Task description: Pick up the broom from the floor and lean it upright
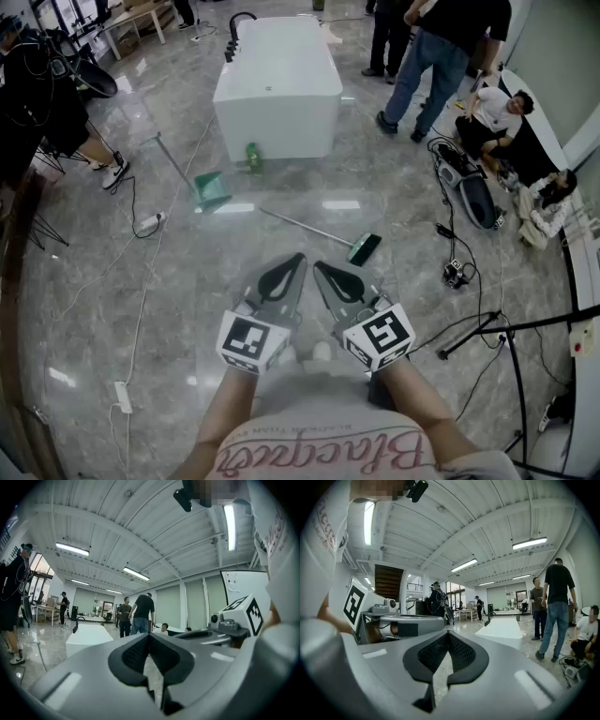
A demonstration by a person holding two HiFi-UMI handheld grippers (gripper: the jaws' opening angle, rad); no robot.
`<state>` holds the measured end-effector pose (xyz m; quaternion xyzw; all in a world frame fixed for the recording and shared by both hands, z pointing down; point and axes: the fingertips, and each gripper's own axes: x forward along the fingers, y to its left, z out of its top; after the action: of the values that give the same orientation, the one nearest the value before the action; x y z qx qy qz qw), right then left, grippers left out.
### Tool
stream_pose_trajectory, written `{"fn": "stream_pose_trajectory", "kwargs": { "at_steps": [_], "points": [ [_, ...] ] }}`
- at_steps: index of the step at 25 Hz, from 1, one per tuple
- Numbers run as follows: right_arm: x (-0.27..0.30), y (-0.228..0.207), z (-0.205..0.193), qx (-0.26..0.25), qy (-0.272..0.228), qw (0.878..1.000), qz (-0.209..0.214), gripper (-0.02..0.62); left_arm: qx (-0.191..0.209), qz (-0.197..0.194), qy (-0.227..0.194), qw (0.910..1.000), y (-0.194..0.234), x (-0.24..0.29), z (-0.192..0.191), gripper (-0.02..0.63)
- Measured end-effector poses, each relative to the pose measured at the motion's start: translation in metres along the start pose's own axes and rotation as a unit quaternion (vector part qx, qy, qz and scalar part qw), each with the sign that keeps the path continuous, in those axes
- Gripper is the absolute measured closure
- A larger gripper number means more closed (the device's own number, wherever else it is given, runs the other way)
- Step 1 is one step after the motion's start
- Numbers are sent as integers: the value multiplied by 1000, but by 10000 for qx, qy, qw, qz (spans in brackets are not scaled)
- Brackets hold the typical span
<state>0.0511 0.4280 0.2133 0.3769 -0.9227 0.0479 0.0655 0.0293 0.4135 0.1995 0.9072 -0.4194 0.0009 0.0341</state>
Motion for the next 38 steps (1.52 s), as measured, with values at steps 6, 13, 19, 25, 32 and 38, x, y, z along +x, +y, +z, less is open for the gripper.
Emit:
{"fn": "stream_pose_trajectory", "kwargs": {
  "at_steps": [6, 13, 19, 25, 32, 38],
  "points": [
    [-7, -5, 0, 26, -40, 10000, 0, 595, 20, 6, -3, 10000, -8, 5, 0, 607],
    [-7, -13, 4, 70, -129, 9999, 42, 595, 47, 41, 24, 10000, -10, 13, 1, 607],
    [-10, -28, 11, 76, -169, 9997, 173, 595, 35, 173, 34, 9998, -14, 27, 9, 607],
    [-4, -43, 12, 185, -243, 9992, 265, 595, 59, 301, 99, 9995, -12, 35, 6, 607],
    [2, -56, -8, 376, -84, 9985, 394, 594, -100, 665, 257, 9974, 7, 23, -8, 607],
    [26, -77, -26, 397, 234, 9984, 320, 594, -323, 847, 313, 9954, 48, 36, -23, 607]
  ]
}}
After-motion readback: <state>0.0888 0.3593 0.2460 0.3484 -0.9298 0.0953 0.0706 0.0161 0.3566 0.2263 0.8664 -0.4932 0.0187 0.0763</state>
